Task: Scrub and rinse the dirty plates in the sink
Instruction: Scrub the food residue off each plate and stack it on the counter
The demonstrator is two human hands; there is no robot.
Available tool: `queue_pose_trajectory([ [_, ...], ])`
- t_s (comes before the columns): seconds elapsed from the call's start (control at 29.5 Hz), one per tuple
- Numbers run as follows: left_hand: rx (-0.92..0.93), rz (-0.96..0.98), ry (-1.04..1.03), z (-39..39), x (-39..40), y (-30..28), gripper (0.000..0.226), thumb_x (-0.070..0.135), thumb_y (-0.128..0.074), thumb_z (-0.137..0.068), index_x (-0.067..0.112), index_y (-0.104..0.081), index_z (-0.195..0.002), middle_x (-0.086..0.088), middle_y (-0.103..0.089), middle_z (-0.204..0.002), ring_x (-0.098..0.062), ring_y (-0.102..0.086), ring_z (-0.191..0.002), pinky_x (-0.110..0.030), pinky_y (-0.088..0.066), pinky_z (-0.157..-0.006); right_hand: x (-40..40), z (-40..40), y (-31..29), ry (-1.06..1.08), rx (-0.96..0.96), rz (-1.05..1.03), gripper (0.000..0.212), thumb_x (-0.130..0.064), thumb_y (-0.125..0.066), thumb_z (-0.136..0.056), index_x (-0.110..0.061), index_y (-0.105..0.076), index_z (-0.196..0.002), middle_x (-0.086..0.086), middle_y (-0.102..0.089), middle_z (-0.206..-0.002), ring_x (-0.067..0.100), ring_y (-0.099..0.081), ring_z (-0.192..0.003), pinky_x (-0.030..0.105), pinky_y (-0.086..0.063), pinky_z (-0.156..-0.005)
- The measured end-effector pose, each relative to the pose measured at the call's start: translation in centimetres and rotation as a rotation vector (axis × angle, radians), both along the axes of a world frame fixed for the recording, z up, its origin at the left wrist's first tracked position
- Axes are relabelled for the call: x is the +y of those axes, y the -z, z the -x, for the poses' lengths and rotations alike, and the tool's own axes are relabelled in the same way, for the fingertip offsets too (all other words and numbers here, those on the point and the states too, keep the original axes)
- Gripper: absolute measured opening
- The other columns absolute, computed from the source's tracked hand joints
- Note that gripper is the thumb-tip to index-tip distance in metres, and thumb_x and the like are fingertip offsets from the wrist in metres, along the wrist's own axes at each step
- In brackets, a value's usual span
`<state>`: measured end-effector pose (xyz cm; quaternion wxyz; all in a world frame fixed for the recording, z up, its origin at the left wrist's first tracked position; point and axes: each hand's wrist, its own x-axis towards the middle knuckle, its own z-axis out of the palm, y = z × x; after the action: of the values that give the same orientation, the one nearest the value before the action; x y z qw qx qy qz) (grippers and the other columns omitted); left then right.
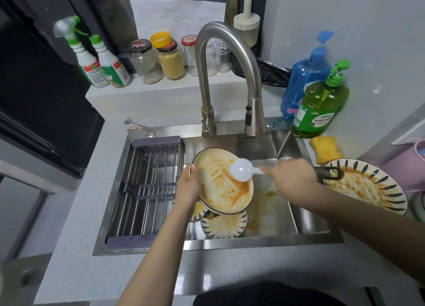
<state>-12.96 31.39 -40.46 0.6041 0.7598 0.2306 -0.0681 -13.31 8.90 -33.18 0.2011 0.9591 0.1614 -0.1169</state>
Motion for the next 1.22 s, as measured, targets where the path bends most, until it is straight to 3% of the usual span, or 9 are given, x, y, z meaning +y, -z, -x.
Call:
queue_pose_trajectory([
  [0.14,0.001,0.022,-0.039,0.2,-0.6,0.1,0.052,0.047,-0.033,-0.101,0.017,-0.044,-0.143,0.000,-0.051,-0.136,-0.019,-0.047,-0.125,-0.036,-0.039,-0.103,0.8,0.5,-0.8,-0.038,0.081,0.054,0.038,-0.012,-0.040,-0.093,-0.029,-0.054,-0.124,-0.003,-0.063,-0.102,0.017,-0.062,-0.095,0.024,-0.026,-0.054],
  [0.27,0.008,0.051,-0.032,0.1,-1.0,-0.1,0.050,0.046,-0.033,-0.101,0.019,-0.044,-0.142,0.001,-0.050,-0.134,-0.018,-0.047,-0.120,-0.032,-0.039,-0.097,0.7,-1.0,-1.4,0.041,0.036,0.037,0.051,-0.010,-0.037,-0.094,-0.033,-0.034,-0.140,0.001,-0.059,-0.107,0.020,-0.061,-0.095,0.030,-0.034,-0.063],
  [0.44,-0.021,0.102,-0.125,-0.1,-1.0,-0.2,0.049,0.043,-0.033,-0.102,0.019,-0.042,-0.144,-0.001,-0.044,-0.146,-0.020,-0.042,-0.131,-0.031,-0.034,-0.103,0.8,0.4,-2.3,0.001,0.258,0.015,0.033,-0.015,-0.043,-0.090,-0.027,-0.061,-0.115,-0.008,-0.053,-0.078,0.013,-0.050,-0.069,0.027,-0.036,-0.065],
  [0.54,-0.002,0.090,-0.111,0.5,-1.6,0.0,0.049,0.043,-0.034,-0.102,0.019,-0.041,-0.144,-0.002,-0.044,-0.145,-0.021,-0.041,-0.132,-0.029,-0.032,-0.097,0.7,0.1,-2.6,-0.034,0.393,-0.077,0.034,-0.020,-0.041,-0.093,-0.036,-0.063,-0.114,-0.007,-0.046,-0.068,0.010,-0.042,-0.060,0.026,-0.035,-0.058],
  [0.68,0.090,0.168,-0.060,0.5,-1.6,-0.1,0.055,0.050,-0.030,-0.101,0.019,-0.038,-0.145,-0.002,-0.049,-0.137,-0.016,-0.045,-0.110,-0.030,-0.037,-0.091,0.8,0.5,-3.1,-0.013,0.498,-0.266,0.037,-0.034,-0.037,-0.101,-0.055,-0.049,-0.128,-0.013,-0.049,-0.071,0.010,-0.050,-0.071,0.027,-0.038,-0.061],
  [0.88,0.243,0.405,0.028,0.5,-0.5,0.5,0.082,0.068,-0.021,-0.092,0.004,-0.048,-0.135,-0.018,-0.069,-0.106,-0.026,-0.070,-0.086,-0.028,-0.057,-0.061,1.9,0.4,-2.0,0.016,0.293,-0.341,0.038,-0.040,-0.036,-0.101,-0.061,-0.033,-0.134,-0.013,-0.042,-0.068,0.006,-0.043,-0.064,0.024,-0.029,-0.050],
  [0.98,0.232,0.454,0.075,0.4,0.1,0.6,0.075,0.065,-0.019,-0.094,0.011,-0.058,-0.127,-0.011,-0.070,-0.105,-0.019,-0.068,-0.092,-0.027,-0.058,-0.064,2.1,0.2,-0.7,-0.005,0.186,-0.325,0.047,-0.033,-0.035,-0.102,-0.058,-0.023,-0.140,-0.007,-0.045,-0.073,0.013,-0.049,-0.070,0.026,-0.028,-0.049],
  [1.12,0.226,0.541,0.053,1.5,-0.8,0.7,0.059,0.056,-0.028,-0.098,0.014,-0.054,-0.132,-0.014,-0.070,-0.112,-0.033,-0.063,-0.107,-0.049,-0.049,-0.091,1.8,-0.2,-0.1,0.068,0.120,-0.294,0.056,-0.024,-0.038,-0.098,-0.051,-0.019,-0.144,-0.001,-0.059,-0.095,0.021,-0.061,-0.086,0.028,-0.036,-0.056],
  [1.22,0.199,0.530,0.027,1.1,-1.3,0.7,0.062,0.054,-0.024,-0.099,0.009,-0.053,-0.131,-0.011,-0.071,-0.107,-0.024,-0.069,-0.095,-0.036,-0.058,-0.073,2.4,0.4,-0.4,0.113,0.133,-0.324,0.054,-0.019,-0.038,-0.097,-0.044,-0.025,-0.144,-0.002,-0.058,-0.089,0.020,-0.055,-0.076,0.027,-0.028,-0.049],
])
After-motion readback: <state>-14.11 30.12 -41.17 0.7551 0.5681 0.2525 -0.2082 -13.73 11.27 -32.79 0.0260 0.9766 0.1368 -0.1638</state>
